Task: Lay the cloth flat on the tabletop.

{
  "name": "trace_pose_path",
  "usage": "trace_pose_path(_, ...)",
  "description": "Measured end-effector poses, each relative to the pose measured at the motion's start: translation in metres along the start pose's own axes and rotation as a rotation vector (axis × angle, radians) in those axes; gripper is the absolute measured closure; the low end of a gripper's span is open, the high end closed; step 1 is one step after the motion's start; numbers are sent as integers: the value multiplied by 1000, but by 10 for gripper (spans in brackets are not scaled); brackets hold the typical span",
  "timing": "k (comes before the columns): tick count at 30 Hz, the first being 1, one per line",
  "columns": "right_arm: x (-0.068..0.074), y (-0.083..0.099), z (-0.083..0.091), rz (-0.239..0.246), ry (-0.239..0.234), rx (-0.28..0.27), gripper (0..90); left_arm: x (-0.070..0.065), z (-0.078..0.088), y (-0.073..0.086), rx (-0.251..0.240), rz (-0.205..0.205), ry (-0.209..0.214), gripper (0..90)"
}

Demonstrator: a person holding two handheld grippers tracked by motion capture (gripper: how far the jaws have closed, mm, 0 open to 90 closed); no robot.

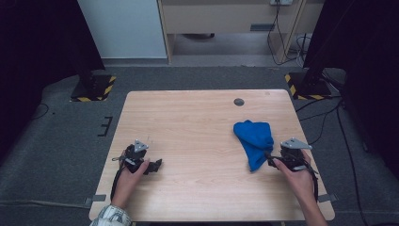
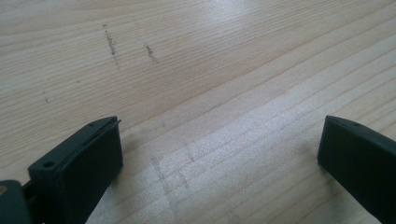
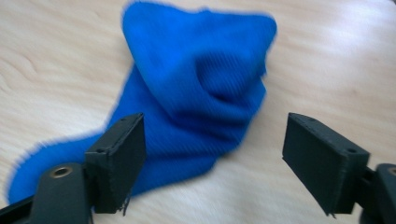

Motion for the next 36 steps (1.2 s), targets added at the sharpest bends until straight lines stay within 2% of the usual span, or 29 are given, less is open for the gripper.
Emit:
trace_pose_path(2, 1, -9, -1, 10, -3, -28, 234, 0, 0, 0, 0, 0, 0, 0)
trace_pose_path(5, 2, -20, -7, 32, -3, -35, 215, 0, 0, 0, 0, 0, -1, 0)
trace_pose_path(10, 4, -27, -34, 18, -33, -6, 115, 0, 2, 2, 2, -2, -1, 0)
trace_pose_path(13, 5, -26, -54, 36, -36, 36, 120, 0, 4, 4, 1, -2, -1, 0)
trace_pose_path(16, 4, -21, -68, 31, -30, 80, 181, 0, 6, 6, 1, 0, -2, 0)
trace_pose_path(18, 4, -17, -72, 20, -50, 94, 210, 0, 7, 7, 1, -1, -3, 0)
trace_pose_path(23, 4, -13, -73, 63, -35, 112, 291, 1, 11, 11, 2, 2, -7, 0)
trace_pose_path(27, 2, -12, -73, 55, -47, 111, 322, 2, 13, 13, 0, 4, -9, 0)
trace_pose_path(29, 2, -13, -73, 54, -41, 114, 392, 2, 14, 14, 1, 4, -10, 0)
trace_pose_path(30, 0, -13, -72, 63, -26, 112, 470, 2, 15, 15, 0, 7, -10, 0)
trace_pose_path(32, -3, -13, -71, 70, -10, 112, 567, 3, 15, 15, 1, 7, -12, 0)
trace_pose_path(36, -6, -12, -69, 93, 1, 104, 704, 3, 15, 15, 1, 8, -13, 0)
Point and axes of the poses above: each handheld gripper's, and its own axes: z roughly backward along the jaws, y roughly out of its underside, x roughly to its left, the point moved 4 cm from there along -z, roughly forward along the jaws, and after that the axes turned 8 degrees about z, right-handed, at the moved point
